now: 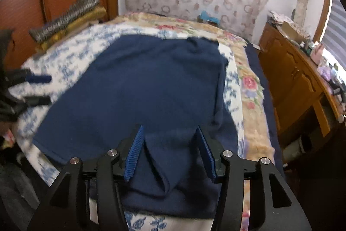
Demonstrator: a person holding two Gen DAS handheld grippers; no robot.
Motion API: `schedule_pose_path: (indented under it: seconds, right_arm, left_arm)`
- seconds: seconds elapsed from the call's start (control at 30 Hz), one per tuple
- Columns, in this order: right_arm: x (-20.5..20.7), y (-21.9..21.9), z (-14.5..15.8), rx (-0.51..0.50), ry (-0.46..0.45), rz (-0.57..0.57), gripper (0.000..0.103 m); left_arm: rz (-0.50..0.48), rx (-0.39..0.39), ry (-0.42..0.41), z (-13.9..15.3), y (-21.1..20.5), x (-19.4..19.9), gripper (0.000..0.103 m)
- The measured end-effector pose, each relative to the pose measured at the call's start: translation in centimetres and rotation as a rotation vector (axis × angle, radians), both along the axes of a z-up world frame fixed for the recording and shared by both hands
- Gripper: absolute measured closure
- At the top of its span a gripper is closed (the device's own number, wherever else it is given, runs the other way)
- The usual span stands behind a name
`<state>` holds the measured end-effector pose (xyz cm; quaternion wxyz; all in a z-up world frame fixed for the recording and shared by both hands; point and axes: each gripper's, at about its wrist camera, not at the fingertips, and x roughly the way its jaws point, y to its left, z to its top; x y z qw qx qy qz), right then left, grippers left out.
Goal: Fold small clothes
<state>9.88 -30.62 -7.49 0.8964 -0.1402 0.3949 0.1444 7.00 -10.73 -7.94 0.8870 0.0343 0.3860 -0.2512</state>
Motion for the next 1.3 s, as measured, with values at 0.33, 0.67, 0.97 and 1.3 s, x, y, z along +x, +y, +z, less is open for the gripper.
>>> schedule_pose_path:
  seconds: [0.33, 0.67, 0.97, 1.3]
  right_arm:
    - [-1.8, -3.8, -0.3, 0.073, -0.033, -0.080, 0.094]
    - [-5.4, -8.6, 0.6, 0.141, -0.060, -0.260, 0.095]
    - [-5.6, -6.8, 2.0, 0.172, -0.117, -0.228, 0.080]
    - [-5.5, -4.4, 1.7, 0.171, -0.111, -0.165, 0.058]
  left_arm:
    - [-0.023, 0.010, 0.016, -0.6, -1.1, -0.7, 0.040]
    - [-0.048, -0.001, 0.020, -0.3, -1.9, -2.2, 0.040]
    - [-0.062, -0.023, 0.027, 0.1, -2.2, -3.8, 0.040]
    - [-0.143, -0.056, 0.083, -1.0, -3.7, -4.9, 0.040]
